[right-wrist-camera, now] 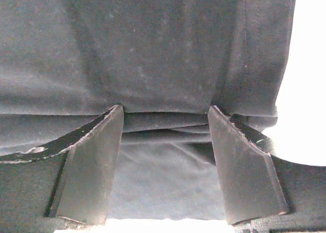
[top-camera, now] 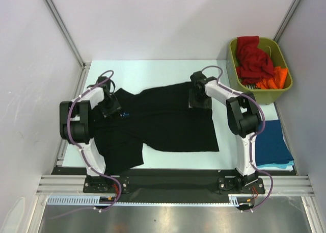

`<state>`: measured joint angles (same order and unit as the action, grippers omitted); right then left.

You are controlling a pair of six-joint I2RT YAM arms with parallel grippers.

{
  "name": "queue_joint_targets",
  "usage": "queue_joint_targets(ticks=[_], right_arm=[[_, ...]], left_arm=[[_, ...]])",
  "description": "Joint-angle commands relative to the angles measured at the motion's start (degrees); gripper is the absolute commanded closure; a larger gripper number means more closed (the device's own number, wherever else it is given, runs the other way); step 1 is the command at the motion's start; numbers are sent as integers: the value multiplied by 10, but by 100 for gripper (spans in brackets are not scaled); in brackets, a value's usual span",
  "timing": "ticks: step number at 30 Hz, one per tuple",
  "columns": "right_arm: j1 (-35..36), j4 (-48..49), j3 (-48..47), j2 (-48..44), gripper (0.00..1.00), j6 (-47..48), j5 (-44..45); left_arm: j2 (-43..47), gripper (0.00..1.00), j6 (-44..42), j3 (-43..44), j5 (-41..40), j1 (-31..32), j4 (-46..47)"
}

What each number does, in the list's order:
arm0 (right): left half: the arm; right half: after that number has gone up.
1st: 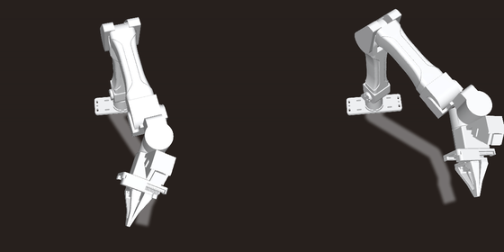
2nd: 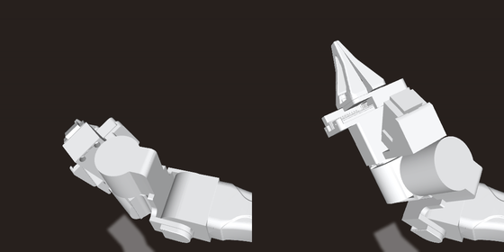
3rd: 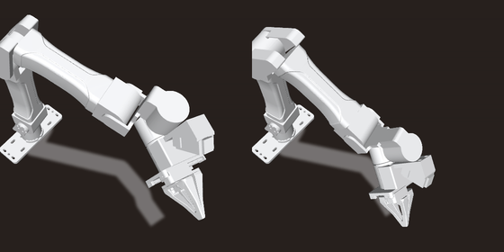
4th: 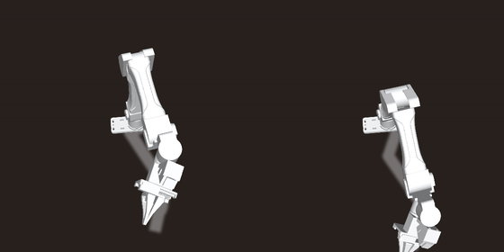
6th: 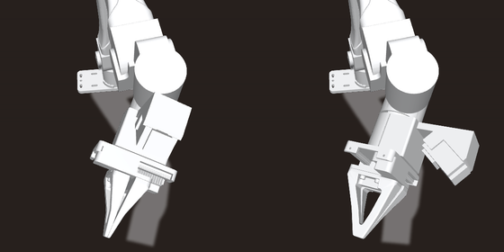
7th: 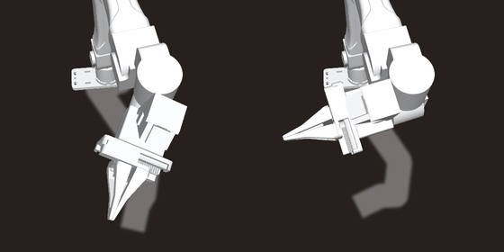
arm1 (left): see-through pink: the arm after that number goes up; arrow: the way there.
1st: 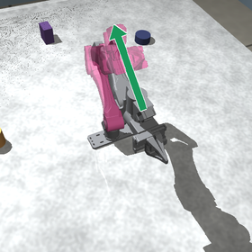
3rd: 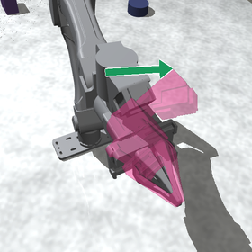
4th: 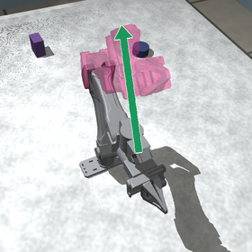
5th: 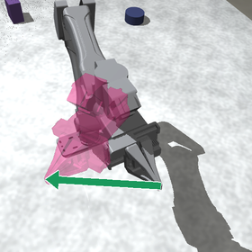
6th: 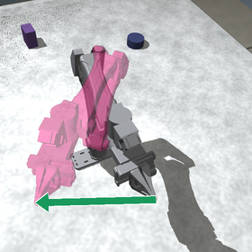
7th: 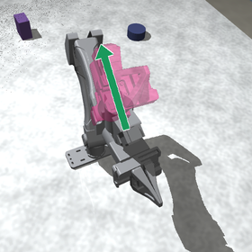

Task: Fold and stack the t-shirts
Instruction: Flatten the tshirt out

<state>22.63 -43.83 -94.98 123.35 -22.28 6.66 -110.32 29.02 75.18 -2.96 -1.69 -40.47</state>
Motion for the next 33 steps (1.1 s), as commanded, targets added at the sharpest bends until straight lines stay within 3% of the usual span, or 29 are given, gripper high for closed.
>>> queue_joint_targets(ticks=[1, 7, 10, 13, 17, 26, 33], right_arm=[[-4, -60, 75, -60, 27, -6, -1], [0, -77, 3, -80, 27, 21, -8], [0, -96, -42, -70, 26, 30, -6], [-2, -99, -52, -72, 25, 35, -7], [-7, -99, -43, -79, 25, 35, -6], [-15, -93, -29, -94, 25, 33, -10], [-24, -85, -6, -105, 25, 27, -21]], left_arm=[[71, 43, -15, -63, 23, 10, -21], [154, 29, -76, -9, -46, 34, 31], [130, 25, -97, 45, -53, 39, 73], [16, 42, -97, 216, -65, 40, -16], [-113, 43, -84, 348, -84, 46, -79], [-199, 45, -27, 426, -59, 47, -61], [-239, 48, 7, 436, -61, 46, -80]])
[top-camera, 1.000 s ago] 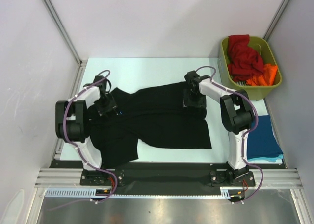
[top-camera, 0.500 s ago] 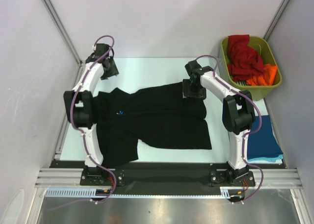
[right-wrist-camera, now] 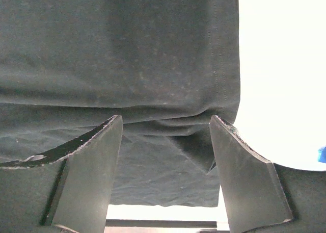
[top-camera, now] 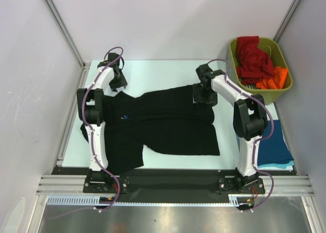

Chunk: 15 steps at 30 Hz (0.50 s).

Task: Fold and stack the t-shirts
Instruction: Flatten the tshirt out

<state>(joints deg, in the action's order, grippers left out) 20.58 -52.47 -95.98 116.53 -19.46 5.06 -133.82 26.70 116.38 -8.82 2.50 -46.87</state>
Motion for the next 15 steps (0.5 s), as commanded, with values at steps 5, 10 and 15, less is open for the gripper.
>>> queue_joint_targets(ticks=[5, 10, 15], right_arm=[[-4, 4, 4, -39, 25, -4, -6], [-4, 7, 10, -42, 25, -5, -6], [-4, 9, 17, -46, 25, -6, -5]], left_arm=[[-1, 51, 35, 1, -9, 4, -1], [-14, 51, 38, 5, -20, 4, 4], [-30, 51, 46, 10, -17, 3, 10]])
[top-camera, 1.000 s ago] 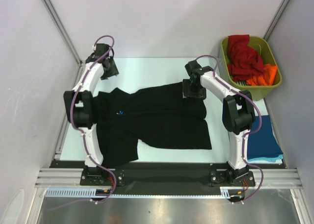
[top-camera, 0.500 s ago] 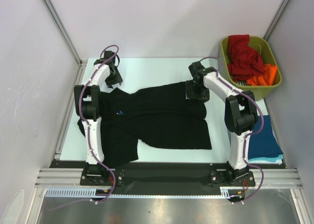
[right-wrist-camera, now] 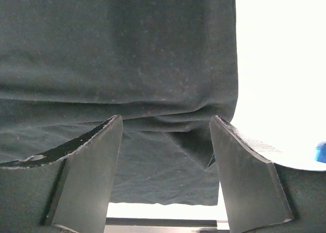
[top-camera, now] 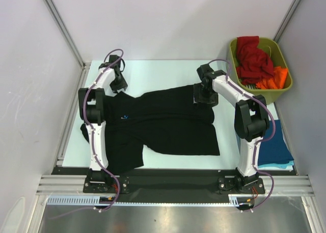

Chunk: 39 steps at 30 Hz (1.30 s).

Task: Fold and stack the t-shirts
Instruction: Flatten the tshirt out

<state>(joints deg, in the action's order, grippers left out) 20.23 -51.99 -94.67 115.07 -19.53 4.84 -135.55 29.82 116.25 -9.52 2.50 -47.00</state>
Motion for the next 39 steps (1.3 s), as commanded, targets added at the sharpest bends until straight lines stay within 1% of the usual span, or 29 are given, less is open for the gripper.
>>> queue_joint_targets(ticks=[1, 2, 6, 9, 10, 12, 14, 19, 24, 27, 29, 36, 39], right_arm=[[0, 5, 7, -34, 25, -4, -2], [-1, 4, 9, -34, 25, -6, -3], [-1, 5, 24, -41, 25, -6, 2], [0, 5, 27, -46, 25, -6, 2], [0, 5, 27, -46, 25, -7, 2], [0, 6, 26, -46, 25, -7, 2], [1, 3, 24, -46, 25, -8, 3], [4, 0, 25, -45, 25, -9, 4], [7, 0, 23, -45, 25, -13, 3], [8, -1, 19, -45, 25, -19, 0], [10, -4, 14, -44, 25, -22, -2], [15, -9, 9, -44, 25, -29, -2], [17, -7, 19, -45, 25, -31, -3]], left_arm=[[-16, 52, 16, 12, -7, 3, 13], [-17, 53, 17, 13, -5, 2, 14], [-24, 63, 17, 17, -8, 1, 19], [-26, 78, 7, 22, -8, 1, 31], [-25, 87, 3, 28, -7, 1, 34], [-25, 100, -7, 41, -2, 1, 45], [-20, 100, -18, 48, 5, 2, 58], [-8, 99, -61, 63, 43, 7, 150], [-30, 100, -77, 114, 79, 7, 196], [-36, 100, -84, 124, 106, 8, 239], [-41, 100, -82, 126, 125, 8, 280], [-79, 97, -49, 148, 173, 11, 376], [-103, 97, -42, 174, 190, 17, 389]])
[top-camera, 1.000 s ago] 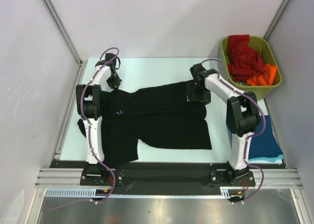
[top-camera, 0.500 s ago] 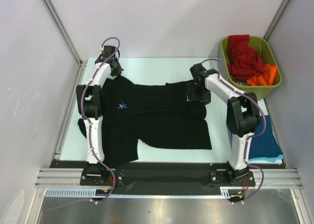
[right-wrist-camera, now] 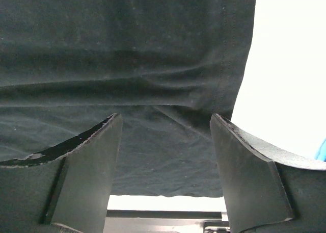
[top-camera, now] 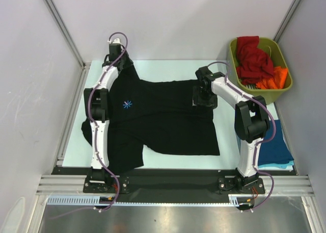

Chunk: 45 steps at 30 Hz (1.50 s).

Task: Fold and stack the t-shirts
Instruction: Flatten the tshirt out

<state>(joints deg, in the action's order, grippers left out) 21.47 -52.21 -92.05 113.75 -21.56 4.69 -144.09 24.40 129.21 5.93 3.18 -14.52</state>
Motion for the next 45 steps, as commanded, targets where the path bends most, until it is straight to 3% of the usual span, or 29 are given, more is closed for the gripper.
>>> queue_joint_targets(ticks=[1, 14, 17, 18, 20, 24, 27, 31, 36, 37, 41, 43, 45], right_arm=[[6, -5, -4, -33, 25, -13, -1], [9, 3, 6, -28, 24, -15, 0], [9, 4, 8, -28, 24, -16, -4], [9, 5, 8, -27, 24, -15, -4], [11, 3, 3, -27, 24, -14, -8], [14, -17, -18, -14, 24, -13, 1], [10, -47, -51, 3, 23, -5, 25], [-27, -38, -88, 15, 20, 13, -5], [-51, -8, -210, 100, 17, 12, -31], [-51, -8, -276, 125, 18, 12, -25], [-53, -39, -475, 254, 19, 10, -18], [-52, -41, -545, 309, 19, 9, -19], [-52, -14, -542, 320, 20, 4, -15]], left_arm=[[-24, 97, 10, 64, 39, 15, 64], [-44, 97, -8, 79, 53, 48, 94], [-46, 75, -12, 89, 28, 48, 83], [-44, 55, -15, 90, 16, 48, 76], [-30, 36, -26, 95, -27, 47, 47], [27, 27, -48, 82, -85, 37, -17], [105, 26, -71, 29, -143, 30, -85], [213, 26, -114, -112, -166, 10, -157], [305, 27, -139, -264, -105, -24, -163], [325, 27, -122, -306, -80, -48, -155], [286, 41, -77, -297, -20, -89, -196], [264, 43, -67, -281, 19, -94, -209], [231, 44, -54, -260, 28, -95, -224]])
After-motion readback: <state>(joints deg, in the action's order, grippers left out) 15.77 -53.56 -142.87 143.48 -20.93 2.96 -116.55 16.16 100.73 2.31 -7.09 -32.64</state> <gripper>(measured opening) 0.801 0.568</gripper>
